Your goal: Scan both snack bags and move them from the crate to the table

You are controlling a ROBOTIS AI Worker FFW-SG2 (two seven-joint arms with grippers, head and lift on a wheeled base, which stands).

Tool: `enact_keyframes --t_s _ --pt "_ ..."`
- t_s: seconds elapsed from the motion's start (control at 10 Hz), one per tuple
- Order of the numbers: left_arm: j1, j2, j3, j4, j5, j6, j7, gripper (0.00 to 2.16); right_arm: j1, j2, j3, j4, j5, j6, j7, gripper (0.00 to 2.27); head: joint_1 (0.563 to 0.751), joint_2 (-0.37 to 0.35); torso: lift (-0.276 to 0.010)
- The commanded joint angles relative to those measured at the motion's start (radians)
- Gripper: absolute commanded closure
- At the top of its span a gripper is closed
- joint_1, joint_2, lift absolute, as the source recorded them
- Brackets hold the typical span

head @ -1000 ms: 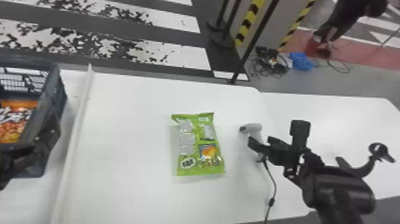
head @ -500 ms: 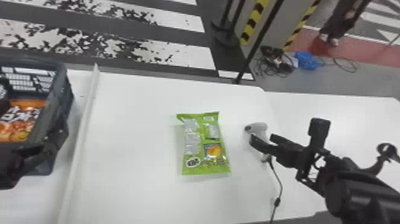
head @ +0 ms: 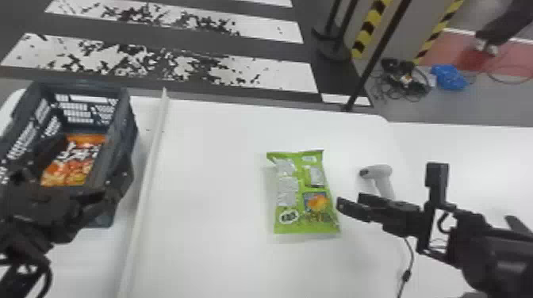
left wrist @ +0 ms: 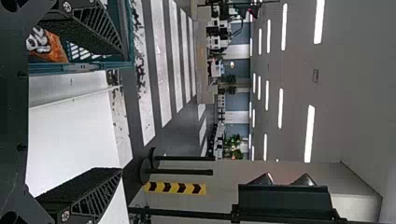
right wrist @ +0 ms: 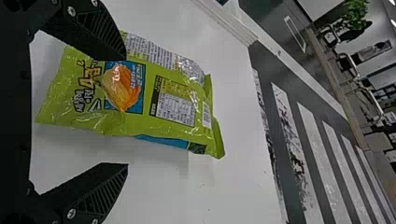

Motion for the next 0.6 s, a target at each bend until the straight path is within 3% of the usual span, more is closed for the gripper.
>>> enact_keyframes --t_s 0.0,0.5 --pt "0.000 0.000 0.000 0.003 0.000 -0.001 0.000 0.10 -0.031 -0.005 0.061 0.041 0.051 0.001 0.019 0.13 0.695 -0.172 -0.088" --pt "0.000 -0.001 0.000 0.011 0.000 -0.004 -0.002 0.10 -0.111 -0.013 0.265 0.142 0.192 -0.063 0.016 0.12 0.695 -0.096 -0.088"
